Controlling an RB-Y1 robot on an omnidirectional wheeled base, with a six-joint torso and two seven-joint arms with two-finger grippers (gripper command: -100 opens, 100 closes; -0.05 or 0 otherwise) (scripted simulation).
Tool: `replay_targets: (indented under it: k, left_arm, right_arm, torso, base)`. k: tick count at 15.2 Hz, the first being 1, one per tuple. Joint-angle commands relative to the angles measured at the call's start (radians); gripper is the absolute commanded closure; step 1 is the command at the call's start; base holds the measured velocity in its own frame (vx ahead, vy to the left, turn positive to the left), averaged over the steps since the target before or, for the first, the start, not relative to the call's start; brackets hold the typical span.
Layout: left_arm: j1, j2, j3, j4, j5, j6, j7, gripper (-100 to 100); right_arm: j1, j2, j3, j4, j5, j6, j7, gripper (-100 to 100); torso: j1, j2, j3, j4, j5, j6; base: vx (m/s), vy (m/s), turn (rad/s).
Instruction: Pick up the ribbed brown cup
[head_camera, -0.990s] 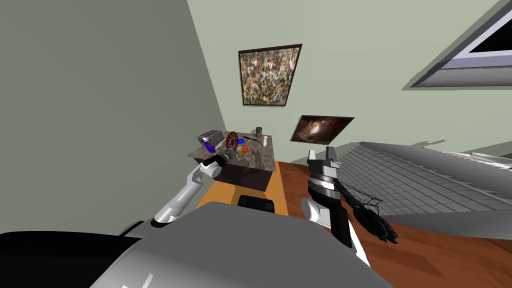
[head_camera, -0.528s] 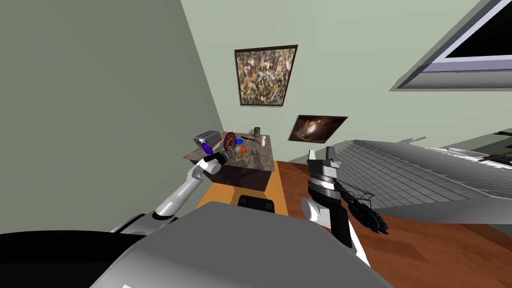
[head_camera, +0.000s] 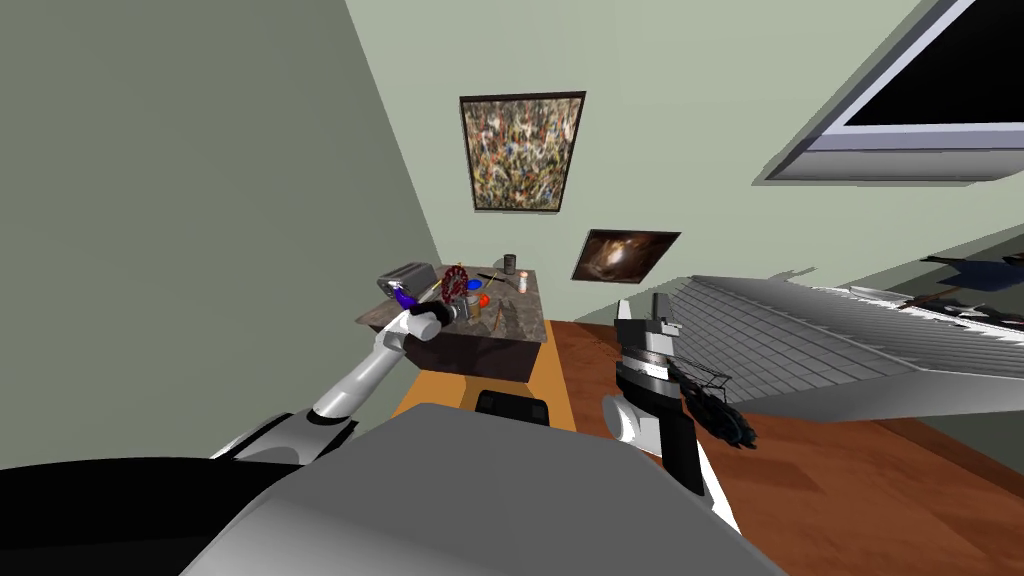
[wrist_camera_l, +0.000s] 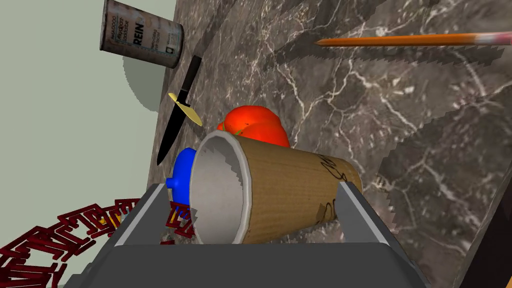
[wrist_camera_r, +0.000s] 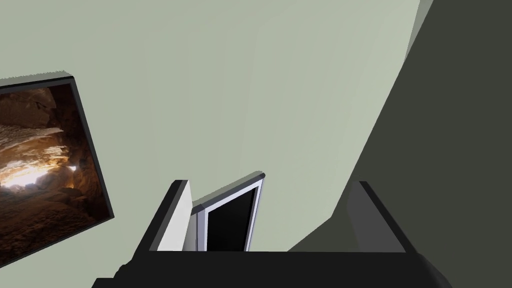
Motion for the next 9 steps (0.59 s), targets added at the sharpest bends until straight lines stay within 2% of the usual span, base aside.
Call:
replay_targets:
  k: [1,2,3,6,7,9]
  left_arm:
    - [-0.01,0.008,0.0,0.005,0.01,0.05,0.01,-100]
    - [-0.01,0.008,0.0,0.005,0.01,0.065,0.01,-100]
    - [-0.04,0.033,0.0,0.019,0.043,0.091,0.034,-100]
    - [-0.04,0.033,0.0,0.019,0.043,0.145,0.034,-100]
    - [-0.069,0.058,0.0,0.034,0.075,0.169,0.057,-100]
    - [-0.069,0.058,0.0,0.034,0.075,0.209,0.057,-100]
  right_arm:
    - [0.0,0.0,0.0,0.0,0.0,0.0,0.0,0]
    - [0.0,0.0,0.0,0.0,0.0,0.0,0.0,0]
    - [0.0,0.0,0.0,0.0,0.0,0.0,0.0,0]
    - [0.0,0.0,0.0,0.0,0.0,0.0,0.0,0]
    - [0.0,0.0,0.0,0.0,0.0,0.0,0.0,0]
    - [0.0,0.0,0.0,0.0,0.0,0.0,0.0,0]
  torso:
    - [0.0,0.0,0.0,0.0,0.0,0.0]
    - [0.0,0.0,0.0,0.0,0.0,0.0]
    - [0.0,0.0,0.0,0.0,0.0,-0.001]
    - [0.0,0.0,0.0,0.0,0.0,0.0]
    - [0.0,0.0,0.0,0.0,0.0,-0.001]
    - [0.0,0.0,0.0,0.0,0.0,0.0]
  base:
    - [0.009,0.018,-0.056]
    - [0.006,0.01,0.004]
    - [0.009,0.011,-0.105]
    - [0.009,0.014,-0.072]
    - [0.008,0.01,-0.122]
    - [0.012,0.018,-0.098]
